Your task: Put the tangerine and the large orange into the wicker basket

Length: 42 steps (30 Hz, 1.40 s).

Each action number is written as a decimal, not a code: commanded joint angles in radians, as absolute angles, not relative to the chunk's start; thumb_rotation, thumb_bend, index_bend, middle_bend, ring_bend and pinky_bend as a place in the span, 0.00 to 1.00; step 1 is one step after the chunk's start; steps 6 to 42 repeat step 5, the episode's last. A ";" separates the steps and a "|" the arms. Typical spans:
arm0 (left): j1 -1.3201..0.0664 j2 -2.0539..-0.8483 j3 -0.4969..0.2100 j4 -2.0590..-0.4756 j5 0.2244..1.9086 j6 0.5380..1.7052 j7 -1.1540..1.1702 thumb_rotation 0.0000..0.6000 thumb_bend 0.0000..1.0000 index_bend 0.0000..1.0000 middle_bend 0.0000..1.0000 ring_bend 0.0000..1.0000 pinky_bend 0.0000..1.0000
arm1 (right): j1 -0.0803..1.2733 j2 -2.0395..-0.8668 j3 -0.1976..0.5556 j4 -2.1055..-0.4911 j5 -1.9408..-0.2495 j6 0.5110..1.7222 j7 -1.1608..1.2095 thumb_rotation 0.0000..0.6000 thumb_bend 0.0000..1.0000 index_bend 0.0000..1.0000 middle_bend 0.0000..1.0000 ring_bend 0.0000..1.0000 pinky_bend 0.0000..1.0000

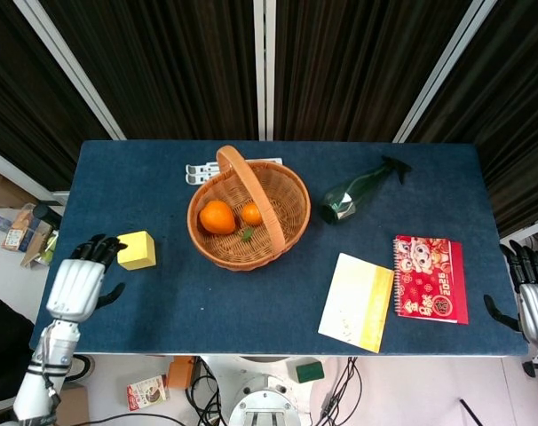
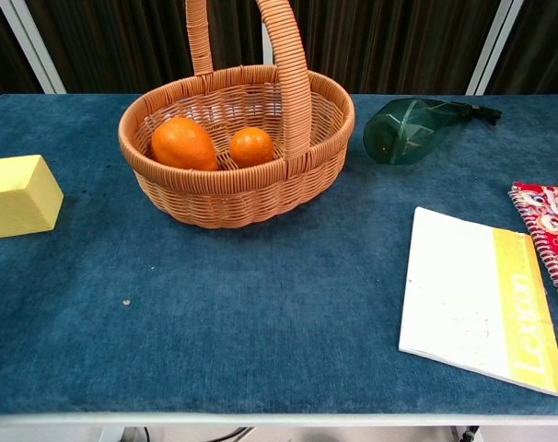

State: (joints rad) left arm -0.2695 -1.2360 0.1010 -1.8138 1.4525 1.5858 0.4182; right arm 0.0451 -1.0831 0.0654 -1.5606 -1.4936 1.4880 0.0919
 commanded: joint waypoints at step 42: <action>-0.187 -1.218 0.150 -1.757 1.493 1.603 0.404 0.92 0.19 0.15 0.08 0.03 0.16 | 0.046 -1.089 0.060 -1.564 -1.497 1.485 0.070 1.00 0.30 0.00 0.00 0.00 0.00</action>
